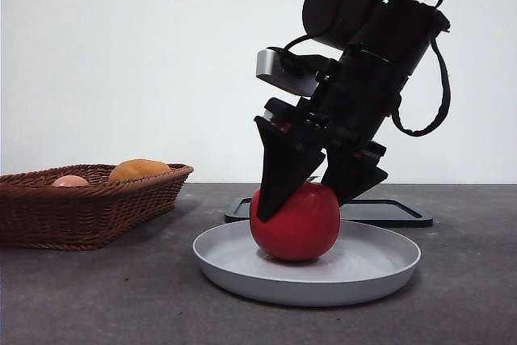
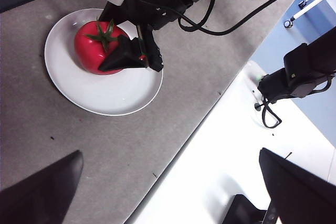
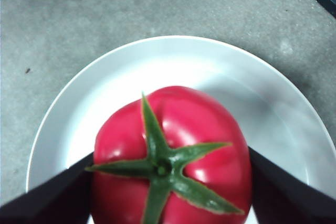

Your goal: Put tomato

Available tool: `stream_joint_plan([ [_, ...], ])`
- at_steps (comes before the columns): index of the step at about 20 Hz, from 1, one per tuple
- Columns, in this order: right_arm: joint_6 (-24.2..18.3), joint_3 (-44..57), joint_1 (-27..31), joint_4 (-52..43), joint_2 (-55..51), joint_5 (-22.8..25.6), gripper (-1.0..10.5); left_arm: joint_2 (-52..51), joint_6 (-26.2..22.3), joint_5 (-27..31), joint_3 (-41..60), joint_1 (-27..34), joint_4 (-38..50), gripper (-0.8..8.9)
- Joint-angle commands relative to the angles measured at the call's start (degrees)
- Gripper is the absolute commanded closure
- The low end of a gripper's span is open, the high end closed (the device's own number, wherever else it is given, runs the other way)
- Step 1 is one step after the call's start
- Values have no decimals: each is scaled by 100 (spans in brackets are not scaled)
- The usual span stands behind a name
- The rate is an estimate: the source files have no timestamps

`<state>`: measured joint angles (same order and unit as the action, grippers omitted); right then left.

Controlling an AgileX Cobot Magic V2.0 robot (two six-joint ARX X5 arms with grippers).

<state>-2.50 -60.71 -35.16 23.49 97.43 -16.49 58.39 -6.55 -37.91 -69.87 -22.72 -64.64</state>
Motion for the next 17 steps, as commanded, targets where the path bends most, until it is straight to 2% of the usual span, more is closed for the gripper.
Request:
stream_joint_plan([
  [1, 74, -92, -52, -28, 116, -9, 693, 35, -72, -48, -125, -17, 37, 220],
  [5, 98, -267, -55, 175, -22, -9, 694, 35, -72, -48, -125, -17, 35, 220],
  [9, 55, -955, 13, 579, -229, 35, 694, 35, -72, -48, -125, -17, 35, 220],
  [13, -17, -1567, 367, 568, -216, 446, 693, 35, -72, -48, -125, -17, 33, 220],
  [17, -105, -2081, 949, 516, 201, 455, 693, 35, -72, -46, -125, -17, 33, 220],
])
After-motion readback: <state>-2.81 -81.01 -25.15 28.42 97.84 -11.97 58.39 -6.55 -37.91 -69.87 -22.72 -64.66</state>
